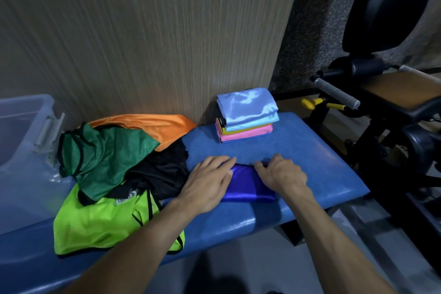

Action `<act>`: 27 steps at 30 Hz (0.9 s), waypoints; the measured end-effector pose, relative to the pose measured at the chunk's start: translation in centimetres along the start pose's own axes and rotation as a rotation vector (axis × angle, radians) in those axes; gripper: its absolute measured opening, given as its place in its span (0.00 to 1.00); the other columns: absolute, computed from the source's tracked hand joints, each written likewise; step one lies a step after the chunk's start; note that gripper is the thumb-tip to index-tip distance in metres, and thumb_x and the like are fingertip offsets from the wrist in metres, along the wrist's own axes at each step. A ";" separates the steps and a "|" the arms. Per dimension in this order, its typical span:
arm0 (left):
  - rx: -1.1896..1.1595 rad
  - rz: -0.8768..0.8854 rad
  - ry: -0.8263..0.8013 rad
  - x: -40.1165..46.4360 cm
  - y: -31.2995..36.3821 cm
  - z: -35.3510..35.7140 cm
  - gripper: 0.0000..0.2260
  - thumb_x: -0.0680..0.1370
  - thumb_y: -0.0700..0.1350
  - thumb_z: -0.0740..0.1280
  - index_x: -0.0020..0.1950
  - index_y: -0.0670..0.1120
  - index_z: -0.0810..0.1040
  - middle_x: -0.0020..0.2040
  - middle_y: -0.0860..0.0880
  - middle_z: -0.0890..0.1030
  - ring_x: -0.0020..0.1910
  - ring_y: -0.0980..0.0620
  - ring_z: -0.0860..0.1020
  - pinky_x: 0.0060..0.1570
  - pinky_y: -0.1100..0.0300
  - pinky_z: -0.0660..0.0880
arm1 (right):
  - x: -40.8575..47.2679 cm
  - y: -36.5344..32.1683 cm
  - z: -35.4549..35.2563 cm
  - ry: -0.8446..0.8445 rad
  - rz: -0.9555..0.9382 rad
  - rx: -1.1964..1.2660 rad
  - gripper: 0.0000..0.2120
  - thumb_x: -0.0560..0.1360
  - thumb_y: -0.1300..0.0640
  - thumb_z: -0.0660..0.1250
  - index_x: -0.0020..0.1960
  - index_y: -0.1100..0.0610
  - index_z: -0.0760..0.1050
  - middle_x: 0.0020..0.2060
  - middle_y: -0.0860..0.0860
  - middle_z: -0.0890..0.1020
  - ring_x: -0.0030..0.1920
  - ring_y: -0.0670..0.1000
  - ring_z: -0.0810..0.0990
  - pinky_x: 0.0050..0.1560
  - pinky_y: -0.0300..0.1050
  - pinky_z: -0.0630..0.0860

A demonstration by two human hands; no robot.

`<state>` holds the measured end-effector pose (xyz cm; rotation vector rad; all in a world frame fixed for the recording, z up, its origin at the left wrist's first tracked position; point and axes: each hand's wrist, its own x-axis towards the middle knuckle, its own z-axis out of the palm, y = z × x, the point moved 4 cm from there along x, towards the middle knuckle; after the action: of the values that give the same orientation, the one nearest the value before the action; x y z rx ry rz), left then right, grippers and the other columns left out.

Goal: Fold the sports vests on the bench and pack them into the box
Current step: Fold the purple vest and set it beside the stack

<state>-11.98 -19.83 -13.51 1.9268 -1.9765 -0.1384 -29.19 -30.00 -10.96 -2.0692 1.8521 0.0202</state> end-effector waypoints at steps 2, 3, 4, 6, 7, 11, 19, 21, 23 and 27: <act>-0.013 0.010 0.017 -0.4 0.1 0.3 0.23 0.87 0.53 0.49 0.81 0.50 0.62 0.76 0.54 0.67 0.74 0.53 0.63 0.73 0.57 0.61 | -0.1 0.1 0.0 -0.056 0.030 -0.001 0.32 0.81 0.33 0.53 0.70 0.58 0.70 0.67 0.58 0.75 0.67 0.61 0.74 0.60 0.53 0.72; -0.016 0.011 0.024 -0.5 0.2 0.3 0.24 0.86 0.53 0.48 0.81 0.49 0.62 0.76 0.53 0.66 0.73 0.53 0.63 0.74 0.57 0.61 | -0.1 0.0 0.1 -0.066 0.029 0.018 0.31 0.82 0.34 0.53 0.70 0.58 0.70 0.67 0.57 0.76 0.67 0.61 0.75 0.59 0.52 0.72; -0.018 0.005 0.030 -0.5 0.2 0.4 0.24 0.86 0.54 0.47 0.81 0.49 0.62 0.75 0.53 0.66 0.73 0.53 0.63 0.74 0.57 0.60 | 0.0 -0.2 0.2 -0.067 0.026 0.054 0.30 0.82 0.35 0.54 0.69 0.58 0.71 0.66 0.57 0.76 0.65 0.61 0.75 0.57 0.51 0.72; -0.020 -0.017 0.040 -0.3 0.2 0.5 0.26 0.85 0.55 0.45 0.81 0.48 0.62 0.74 0.52 0.67 0.73 0.52 0.63 0.74 0.57 0.60 | 0.4 -0.6 0.3 -0.037 0.007 0.175 0.25 0.81 0.37 0.58 0.60 0.58 0.75 0.60 0.58 0.79 0.58 0.60 0.77 0.50 0.48 0.71; -0.019 -0.027 0.051 -0.2 0.3 0.5 0.27 0.85 0.55 0.44 0.81 0.48 0.61 0.74 0.52 0.67 0.72 0.51 0.63 0.73 0.57 0.60 | 0.8 -0.8 0.3 -0.014 -0.011 0.250 0.22 0.80 0.38 0.60 0.54 0.58 0.76 0.56 0.57 0.80 0.54 0.60 0.78 0.48 0.47 0.71; -0.004 -0.068 0.090 1.3 0.5 0.5 0.28 0.84 0.56 0.43 0.82 0.48 0.59 0.77 0.50 0.64 0.73 0.48 0.62 0.73 0.53 0.61 | 3.3 -0.8 -0.4 0.067 -0.061 0.417 0.19 0.78 0.42 0.64 0.38 0.57 0.73 0.42 0.56 0.81 0.50 0.61 0.79 0.45 0.48 0.72; 0.126 -0.045 0.048 5.1 1.7 1.8 0.28 0.84 0.60 0.43 0.81 0.53 0.62 0.79 0.50 0.62 0.76 0.47 0.59 0.73 0.47 0.63 | 7.5 0.2 -1.6 0.198 -0.024 0.486 0.24 0.77 0.35 0.64 0.36 0.54 0.70 0.43 0.58 0.82 0.46 0.61 0.78 0.41 0.48 0.70; 0.156 -0.084 0.069 5.6 2.0 2.0 0.28 0.84 0.61 0.44 0.81 0.52 0.62 0.78 0.51 0.63 0.73 0.47 0.61 0.71 0.47 0.66 | 7.9 0.1 -1.6 0.220 -0.022 0.523 0.25 0.76 0.33 0.63 0.39 0.55 0.72 0.42 0.57 0.82 0.46 0.60 0.78 0.41 0.49 0.71; 0.181 -0.104 0.091 6.3 2.1 2.0 0.26 0.84 0.59 0.46 0.80 0.52 0.63 0.76 0.52 0.64 0.71 0.47 0.63 0.68 0.47 0.68 | 8.4 0.3 -1.7 0.236 -0.024 0.558 0.26 0.76 0.31 0.62 0.43 0.55 0.75 0.44 0.57 0.83 0.49 0.61 0.80 0.45 0.51 0.74; 0.227 -0.146 0.198 6.7 2.4 1.7 0.23 0.84 0.56 0.50 0.76 0.51 0.70 0.74 0.50 0.68 0.69 0.44 0.65 0.62 0.45 0.71 | 8.9 1.4 -2.3 0.272 -0.032 0.596 0.24 0.76 0.35 0.66 0.53 0.56 0.80 0.49 0.55 0.84 0.54 0.60 0.80 0.49 0.49 0.74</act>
<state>-14.70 -26.57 -13.00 2.1330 -1.7862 0.2402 -29.80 -39.29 -11.43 -1.7315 1.6886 -0.7603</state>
